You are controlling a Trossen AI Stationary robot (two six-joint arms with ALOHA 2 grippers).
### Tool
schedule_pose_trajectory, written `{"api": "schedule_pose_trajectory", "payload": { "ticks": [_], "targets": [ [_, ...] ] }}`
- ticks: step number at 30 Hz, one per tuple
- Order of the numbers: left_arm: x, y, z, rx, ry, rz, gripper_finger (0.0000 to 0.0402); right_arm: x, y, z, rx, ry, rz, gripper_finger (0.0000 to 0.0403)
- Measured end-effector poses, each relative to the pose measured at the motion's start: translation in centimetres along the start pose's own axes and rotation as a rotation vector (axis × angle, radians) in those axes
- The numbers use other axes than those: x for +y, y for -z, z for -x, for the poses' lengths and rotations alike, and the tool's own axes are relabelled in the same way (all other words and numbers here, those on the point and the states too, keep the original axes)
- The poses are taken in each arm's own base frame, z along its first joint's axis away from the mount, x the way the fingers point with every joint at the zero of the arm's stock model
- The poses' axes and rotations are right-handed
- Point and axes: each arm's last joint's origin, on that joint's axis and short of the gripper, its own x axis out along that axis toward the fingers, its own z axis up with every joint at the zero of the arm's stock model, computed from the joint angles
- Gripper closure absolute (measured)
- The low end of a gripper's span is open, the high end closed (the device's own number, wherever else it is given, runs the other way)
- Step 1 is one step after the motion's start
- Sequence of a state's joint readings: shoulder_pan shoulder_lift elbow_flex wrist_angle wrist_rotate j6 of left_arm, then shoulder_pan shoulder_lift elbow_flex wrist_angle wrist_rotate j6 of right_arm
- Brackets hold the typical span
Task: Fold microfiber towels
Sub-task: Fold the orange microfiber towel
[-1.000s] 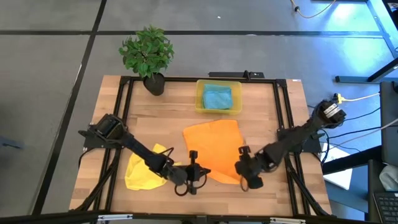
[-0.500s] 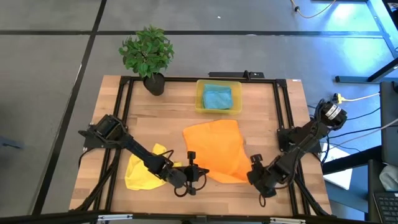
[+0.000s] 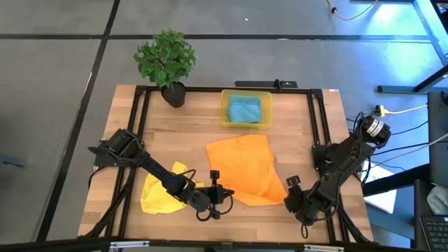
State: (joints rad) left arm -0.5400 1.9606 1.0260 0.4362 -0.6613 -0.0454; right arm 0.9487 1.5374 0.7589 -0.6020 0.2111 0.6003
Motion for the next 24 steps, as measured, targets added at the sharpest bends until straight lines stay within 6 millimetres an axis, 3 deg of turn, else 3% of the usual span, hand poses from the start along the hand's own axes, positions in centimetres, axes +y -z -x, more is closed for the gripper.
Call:
{"api": "schedule_pose_trajectory", "payload": {
  "ticks": [13, 16, 22, 24],
  "targets": [
    [0.4, 0.1, -0.4, 0.017, 0.042, -0.057, 0.0401, 0.4, 0.4, -1.8, 0.068, 0.067, -0.025, 0.0249],
    [0.5, 0.2, -0.5, 0.029, 0.056, -0.061, 0.0401, 0.6, 0.5, -1.8, 0.067, 0.066, -0.015, 0.0281],
    [0.4, 0.4, -0.4, 0.046, 0.059, -0.067, 0.0401, 1.6, 0.3, -1.3, 0.041, 0.058, 0.016, 0.0384],
    [0.3, 0.4, -0.3, 0.045, 0.064, -0.061, 0.0401, 2.0, 0.2, -1.0, 0.035, 0.057, 0.028, 0.0393]
  ]
}}
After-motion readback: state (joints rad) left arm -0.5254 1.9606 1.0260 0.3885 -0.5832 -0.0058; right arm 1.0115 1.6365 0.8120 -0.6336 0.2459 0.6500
